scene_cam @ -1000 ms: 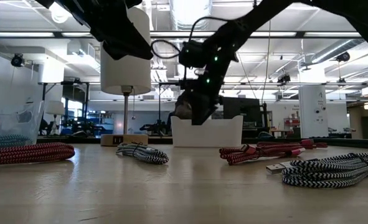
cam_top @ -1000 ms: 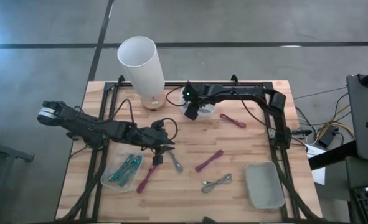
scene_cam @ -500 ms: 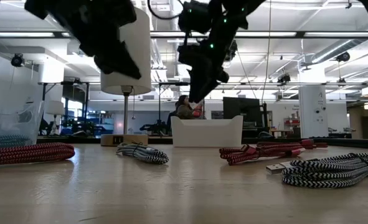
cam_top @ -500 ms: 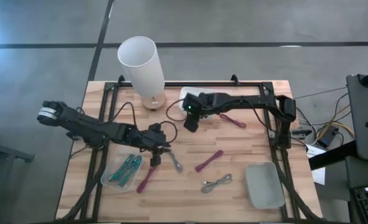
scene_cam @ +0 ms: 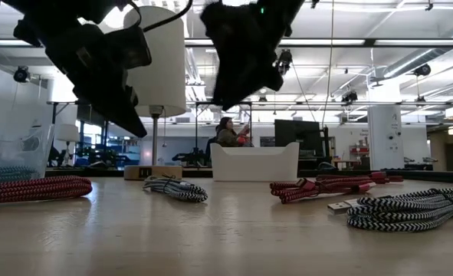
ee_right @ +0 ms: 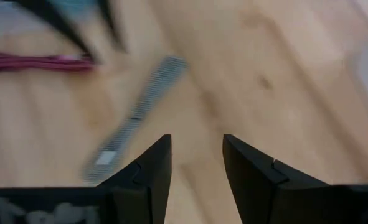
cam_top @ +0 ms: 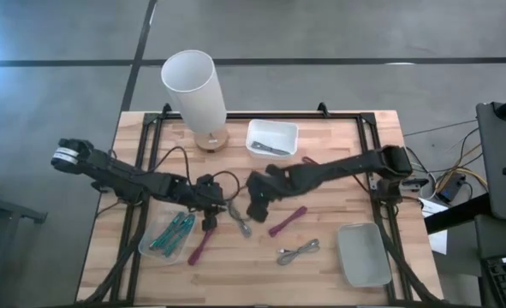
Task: Pick & Place USB Port
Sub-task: Put the top white black charger cable into the white bin
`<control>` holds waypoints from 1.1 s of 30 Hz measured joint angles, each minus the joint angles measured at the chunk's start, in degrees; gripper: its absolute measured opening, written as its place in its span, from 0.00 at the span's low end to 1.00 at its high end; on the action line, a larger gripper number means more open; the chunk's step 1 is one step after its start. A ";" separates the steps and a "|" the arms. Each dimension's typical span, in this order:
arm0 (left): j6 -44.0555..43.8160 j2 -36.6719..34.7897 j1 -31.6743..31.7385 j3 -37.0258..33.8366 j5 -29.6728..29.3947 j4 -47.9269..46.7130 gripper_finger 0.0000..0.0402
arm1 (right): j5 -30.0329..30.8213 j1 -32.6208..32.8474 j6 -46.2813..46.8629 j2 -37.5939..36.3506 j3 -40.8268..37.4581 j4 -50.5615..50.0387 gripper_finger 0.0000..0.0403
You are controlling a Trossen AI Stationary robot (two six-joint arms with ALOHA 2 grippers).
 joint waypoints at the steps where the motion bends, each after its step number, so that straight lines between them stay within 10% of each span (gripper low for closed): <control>1: 0.02 0.00 -0.28 0.00 0.01 0.36 0.23 | 0.02 1.00 0.28 0.00 -0.31 1.49 0.34; 17: 24.06 10.36 -4.99 1.47 -4.17 14.54 0.37 | 0.15 11.27 8.87 0.04 -3.67 4.79 0.32; 33: 25.20 23.81 -3.18 4.64 -8.53 10.63 0.59 | 0.17 12.73 8.10 0.04 -3.74 4.38 0.33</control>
